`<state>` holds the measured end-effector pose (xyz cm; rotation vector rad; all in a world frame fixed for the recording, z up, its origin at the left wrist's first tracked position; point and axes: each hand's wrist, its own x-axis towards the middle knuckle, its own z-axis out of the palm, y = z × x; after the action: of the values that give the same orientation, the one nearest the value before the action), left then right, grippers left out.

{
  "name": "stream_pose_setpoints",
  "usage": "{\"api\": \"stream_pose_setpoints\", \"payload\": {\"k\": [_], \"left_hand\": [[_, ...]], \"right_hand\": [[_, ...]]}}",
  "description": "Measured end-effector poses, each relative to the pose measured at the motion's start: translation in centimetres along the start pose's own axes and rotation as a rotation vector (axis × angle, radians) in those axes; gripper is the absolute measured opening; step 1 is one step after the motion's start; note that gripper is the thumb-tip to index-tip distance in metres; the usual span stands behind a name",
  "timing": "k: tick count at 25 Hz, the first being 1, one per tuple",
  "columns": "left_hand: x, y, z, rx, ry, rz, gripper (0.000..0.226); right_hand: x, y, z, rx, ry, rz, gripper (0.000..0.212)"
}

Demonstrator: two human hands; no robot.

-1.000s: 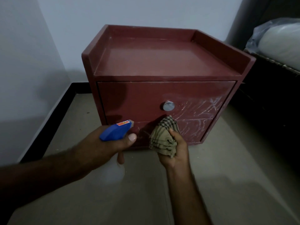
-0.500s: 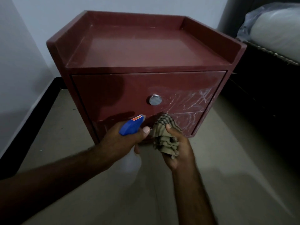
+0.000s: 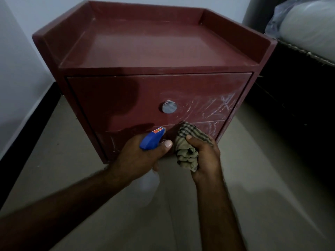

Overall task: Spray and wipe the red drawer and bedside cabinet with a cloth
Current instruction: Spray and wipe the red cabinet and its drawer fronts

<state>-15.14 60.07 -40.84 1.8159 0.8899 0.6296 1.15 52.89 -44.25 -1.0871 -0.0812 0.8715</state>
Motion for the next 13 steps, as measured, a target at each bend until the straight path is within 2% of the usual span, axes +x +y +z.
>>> {"api": "stream_pose_setpoints", "payload": {"k": [9, 13], "left_hand": [[0.0, 0.2, -0.1, -0.047, -0.028, 0.03, 0.042], [-0.2, 0.1, -0.6, -0.076, -0.03, -0.013, 0.044]], "right_hand": [[1.1, 0.1, -2.1, 0.008, 0.148, -0.029, 0.041], [1.2, 1.8, -0.5, 0.001, 0.109, -0.05, 0.039]]}}
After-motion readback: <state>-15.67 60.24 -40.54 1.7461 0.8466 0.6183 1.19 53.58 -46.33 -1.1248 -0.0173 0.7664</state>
